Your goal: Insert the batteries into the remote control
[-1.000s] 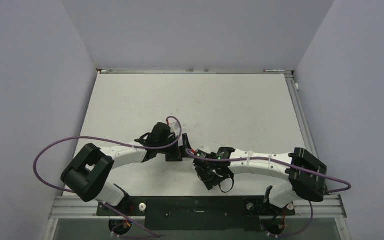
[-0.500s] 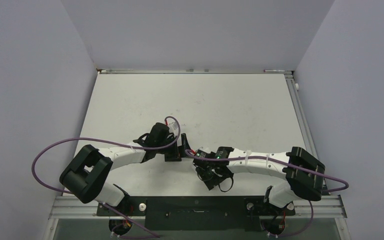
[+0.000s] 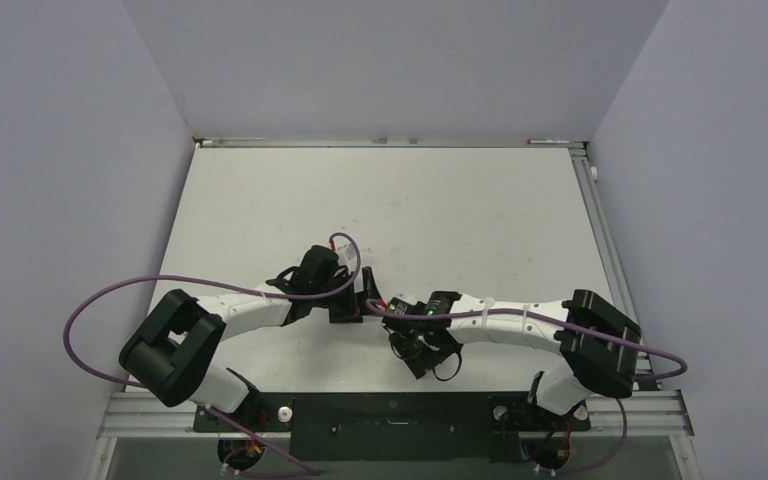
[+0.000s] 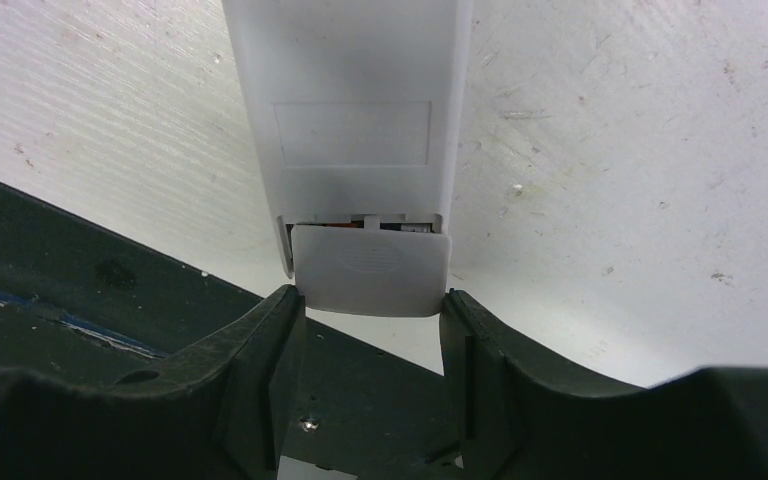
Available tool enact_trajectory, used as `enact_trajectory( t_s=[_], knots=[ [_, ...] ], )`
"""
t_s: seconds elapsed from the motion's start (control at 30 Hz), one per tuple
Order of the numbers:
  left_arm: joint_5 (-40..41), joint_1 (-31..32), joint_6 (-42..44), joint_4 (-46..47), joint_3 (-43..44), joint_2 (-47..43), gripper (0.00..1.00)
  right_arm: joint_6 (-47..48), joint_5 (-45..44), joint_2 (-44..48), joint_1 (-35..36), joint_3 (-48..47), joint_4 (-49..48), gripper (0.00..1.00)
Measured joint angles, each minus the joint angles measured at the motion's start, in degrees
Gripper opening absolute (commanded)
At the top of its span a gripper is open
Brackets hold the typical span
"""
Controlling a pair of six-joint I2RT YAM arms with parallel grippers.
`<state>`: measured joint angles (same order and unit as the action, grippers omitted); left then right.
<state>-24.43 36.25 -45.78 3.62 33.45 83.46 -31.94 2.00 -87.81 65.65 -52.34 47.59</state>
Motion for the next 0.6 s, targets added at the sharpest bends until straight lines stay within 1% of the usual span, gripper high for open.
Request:
enact_trajectory(
  t_s=[0.6],
  knots=[
    [-1.2,0.0,0.0,0.1,0.0,0.4,0.92,0.2,0.1,-1.0,-0.1,-1.3,-0.2,0.25]
  ],
)
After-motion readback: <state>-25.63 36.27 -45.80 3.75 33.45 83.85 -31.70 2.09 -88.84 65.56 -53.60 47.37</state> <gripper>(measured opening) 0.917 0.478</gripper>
